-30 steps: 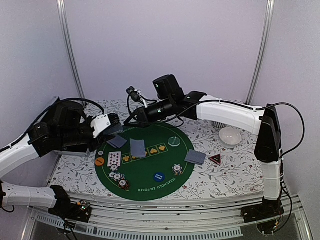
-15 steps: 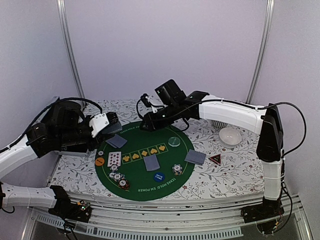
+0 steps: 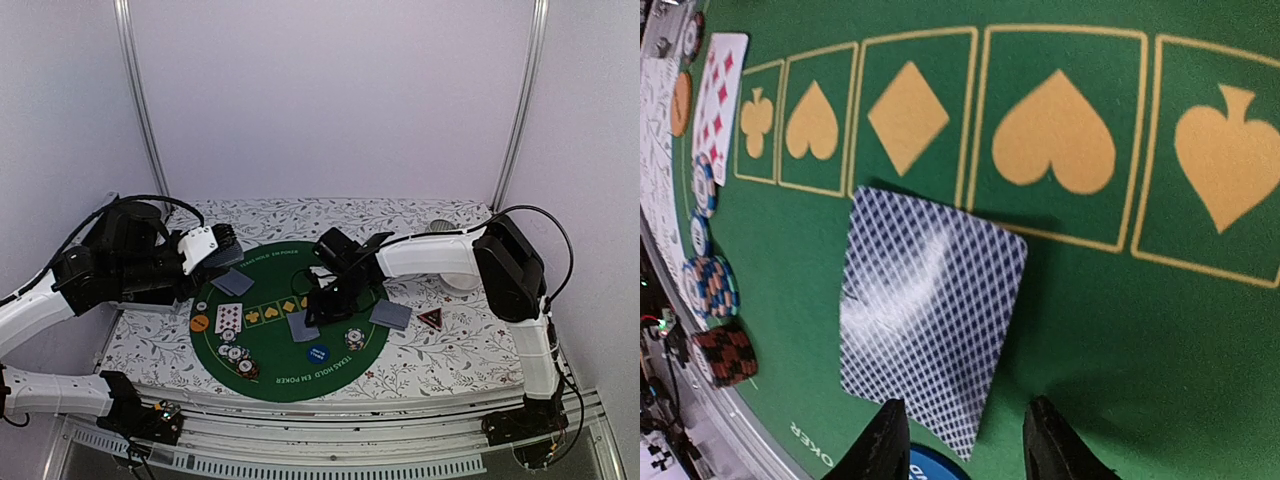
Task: Distribute texas hold em gaming equipment
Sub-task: Pick up the poker card from the poker table mat, then flop the poker card in the community card area.
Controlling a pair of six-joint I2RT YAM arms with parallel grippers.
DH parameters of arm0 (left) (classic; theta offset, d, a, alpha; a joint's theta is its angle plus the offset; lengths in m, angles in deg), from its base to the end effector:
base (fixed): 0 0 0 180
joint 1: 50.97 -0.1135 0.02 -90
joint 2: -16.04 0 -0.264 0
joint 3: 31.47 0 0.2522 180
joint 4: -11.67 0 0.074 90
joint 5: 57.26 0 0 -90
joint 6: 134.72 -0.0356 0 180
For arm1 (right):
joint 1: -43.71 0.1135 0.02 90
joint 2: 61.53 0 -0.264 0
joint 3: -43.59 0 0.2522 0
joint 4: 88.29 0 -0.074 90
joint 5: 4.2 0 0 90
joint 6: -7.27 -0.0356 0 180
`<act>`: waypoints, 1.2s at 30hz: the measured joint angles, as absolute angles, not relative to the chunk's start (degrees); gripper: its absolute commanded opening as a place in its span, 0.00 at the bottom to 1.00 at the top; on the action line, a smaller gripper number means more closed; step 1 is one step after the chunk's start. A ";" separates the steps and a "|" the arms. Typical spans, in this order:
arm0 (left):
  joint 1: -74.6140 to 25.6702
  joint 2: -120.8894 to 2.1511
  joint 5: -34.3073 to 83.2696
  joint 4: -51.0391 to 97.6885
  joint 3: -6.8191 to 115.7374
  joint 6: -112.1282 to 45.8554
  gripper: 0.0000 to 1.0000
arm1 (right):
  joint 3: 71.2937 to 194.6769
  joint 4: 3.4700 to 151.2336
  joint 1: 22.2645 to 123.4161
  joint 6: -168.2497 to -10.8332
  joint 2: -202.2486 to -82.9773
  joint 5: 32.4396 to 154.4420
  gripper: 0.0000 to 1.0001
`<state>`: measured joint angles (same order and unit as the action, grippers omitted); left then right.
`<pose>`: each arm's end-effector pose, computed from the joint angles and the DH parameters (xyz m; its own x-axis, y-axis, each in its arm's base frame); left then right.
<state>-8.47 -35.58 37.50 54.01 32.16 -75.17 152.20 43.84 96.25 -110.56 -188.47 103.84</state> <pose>0.1474 -0.1311 0.3176 -0.0065 0.6910 -0.7228 0.7236 0.5022 0.4735 0.2720 0.3731 0.1465 -0.8800 -0.4186 -0.2246 -0.4749 0.7628 0.4390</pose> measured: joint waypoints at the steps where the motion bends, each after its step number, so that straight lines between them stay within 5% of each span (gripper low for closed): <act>1: -8.47 -35.58 37.50 54.01 32.16 -75.17 0.36 | 152.31 44.78 96.18 -110.78 -188.49 104.61 0.35; 8: -8.47 -34.81 37.52 54.03 32.13 -75.17 0.36 | 152.33 48.67 96.03 -112.55 -190.63 109.15 0.05; 18: -8.47 -34.18 37.56 54.03 32.05 -75.17 0.36 | 153.71 48.06 95.57 -113.14 -191.11 105.90 0.02; 29: -8.47 -34.07 38.57 54.03 32.05 -75.20 0.37 | 181.79 26.70 100.05 -104.46 -192.03 57.07 0.02; 36: -8.47 -34.09 39.51 54.03 32.05 -75.37 0.36 | 184.48 18.81 105.34 -99.00 -203.46 43.82 0.02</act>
<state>-8.47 -34.09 39.51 54.03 32.05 -75.37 184.48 18.81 105.34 -99.00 -203.46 43.82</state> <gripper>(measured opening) 0.367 0.025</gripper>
